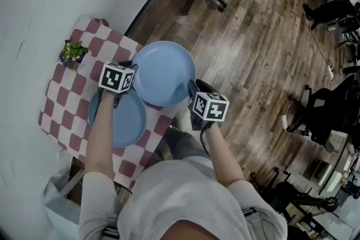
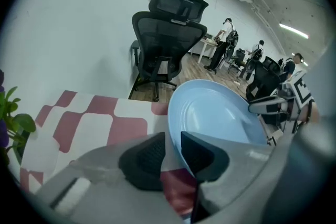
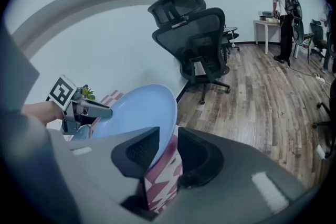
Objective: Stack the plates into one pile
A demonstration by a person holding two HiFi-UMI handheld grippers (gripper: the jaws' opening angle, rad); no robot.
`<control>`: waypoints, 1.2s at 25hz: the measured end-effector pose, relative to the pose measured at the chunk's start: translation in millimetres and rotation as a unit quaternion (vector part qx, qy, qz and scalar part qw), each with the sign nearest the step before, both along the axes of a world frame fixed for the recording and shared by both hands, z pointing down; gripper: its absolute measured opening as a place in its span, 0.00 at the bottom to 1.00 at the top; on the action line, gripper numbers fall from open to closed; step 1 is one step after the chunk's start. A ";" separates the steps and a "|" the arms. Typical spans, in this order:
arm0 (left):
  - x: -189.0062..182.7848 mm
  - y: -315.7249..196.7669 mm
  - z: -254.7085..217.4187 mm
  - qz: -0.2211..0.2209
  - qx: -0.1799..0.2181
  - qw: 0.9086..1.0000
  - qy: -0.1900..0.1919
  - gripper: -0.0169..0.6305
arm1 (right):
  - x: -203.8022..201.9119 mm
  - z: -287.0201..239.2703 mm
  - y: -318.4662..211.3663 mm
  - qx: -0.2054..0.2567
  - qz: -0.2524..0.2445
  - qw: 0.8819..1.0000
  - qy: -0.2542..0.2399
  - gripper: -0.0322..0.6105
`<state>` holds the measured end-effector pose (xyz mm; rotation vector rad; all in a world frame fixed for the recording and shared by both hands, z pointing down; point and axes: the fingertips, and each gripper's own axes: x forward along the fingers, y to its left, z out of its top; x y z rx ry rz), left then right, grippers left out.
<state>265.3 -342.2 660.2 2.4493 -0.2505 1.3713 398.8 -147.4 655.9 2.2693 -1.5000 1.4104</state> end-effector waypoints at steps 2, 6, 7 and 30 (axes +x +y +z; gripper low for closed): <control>0.4 3.0 1.7 0.017 0.007 1.000 -0.008 0.16 | -1.8 1.8 -0.3 -0.004 -0.003 1.000 0.005 0.17; -0.4 4.9 0.9 0.018 0.013 1.000 -0.010 0.13 | 1.9 -5.5 -1.8 0.003 0.006 1.000 0.007 0.14; -0.6 4.0 -2.8 0.013 0.015 1.000 -0.005 0.13 | 3.5 -9.7 -3.4 0.008 0.007 1.000 0.009 0.13; -129.8 -21.8 -144.6 -0.211 0.102 0.966 0.110 0.10 | -57.6 -142.6 -93.9 0.133 -0.133 0.980 0.065 0.08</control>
